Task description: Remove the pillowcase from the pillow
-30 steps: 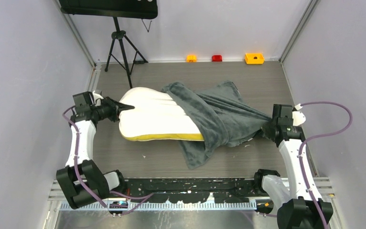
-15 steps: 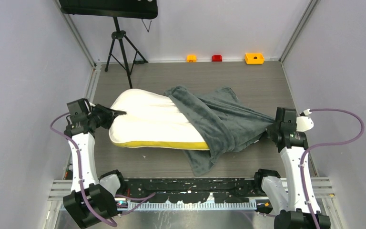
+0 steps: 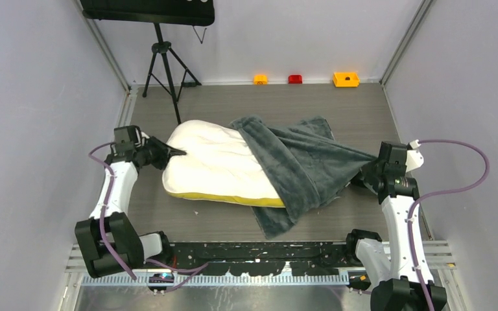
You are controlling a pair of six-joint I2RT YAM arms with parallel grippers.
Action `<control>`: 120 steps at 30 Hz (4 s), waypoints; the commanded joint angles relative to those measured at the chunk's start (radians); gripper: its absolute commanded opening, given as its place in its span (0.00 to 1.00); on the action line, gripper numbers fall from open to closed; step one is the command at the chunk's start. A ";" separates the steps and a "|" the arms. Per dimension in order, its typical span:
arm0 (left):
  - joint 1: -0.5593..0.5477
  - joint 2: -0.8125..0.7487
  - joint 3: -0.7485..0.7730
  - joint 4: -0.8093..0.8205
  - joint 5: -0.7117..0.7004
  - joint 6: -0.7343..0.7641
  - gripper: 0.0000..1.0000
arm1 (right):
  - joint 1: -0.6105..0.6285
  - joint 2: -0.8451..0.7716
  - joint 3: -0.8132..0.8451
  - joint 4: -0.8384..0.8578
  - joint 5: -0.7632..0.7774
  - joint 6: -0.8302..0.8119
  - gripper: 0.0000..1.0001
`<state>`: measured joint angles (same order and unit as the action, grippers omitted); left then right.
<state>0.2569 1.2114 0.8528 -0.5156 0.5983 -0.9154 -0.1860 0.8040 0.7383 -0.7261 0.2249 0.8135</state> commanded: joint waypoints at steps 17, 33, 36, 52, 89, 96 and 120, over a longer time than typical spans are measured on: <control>-0.038 -0.304 0.248 -0.281 -0.466 0.036 1.00 | -0.022 0.023 0.026 0.184 -0.339 -0.141 0.89; -0.540 -0.234 -0.039 -0.096 -0.557 -0.049 0.91 | 0.158 0.480 0.080 0.285 -0.427 -0.102 0.90; -0.537 -0.206 0.029 -0.134 -0.693 0.020 0.96 | 0.332 0.487 0.020 0.357 -0.390 -0.020 0.90; -0.531 -0.160 0.211 -0.280 -0.799 0.212 1.00 | 0.590 0.245 0.033 0.173 -0.097 -0.076 0.91; -0.528 -0.216 -0.265 -0.144 -0.504 -0.479 0.89 | 0.589 0.284 -0.034 0.296 -0.482 -0.166 0.76; -0.524 -0.160 -0.303 0.087 -0.537 -0.444 0.33 | 0.590 0.327 -0.055 0.342 -0.513 -0.117 0.56; -0.288 -0.468 0.006 -0.346 -1.120 -0.003 0.00 | 0.414 -0.035 0.024 0.031 0.384 -0.076 0.00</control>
<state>-0.0479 0.7746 0.8288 -0.8783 -0.3496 -0.9775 0.2424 0.8455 0.7174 -0.6582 0.3878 0.7406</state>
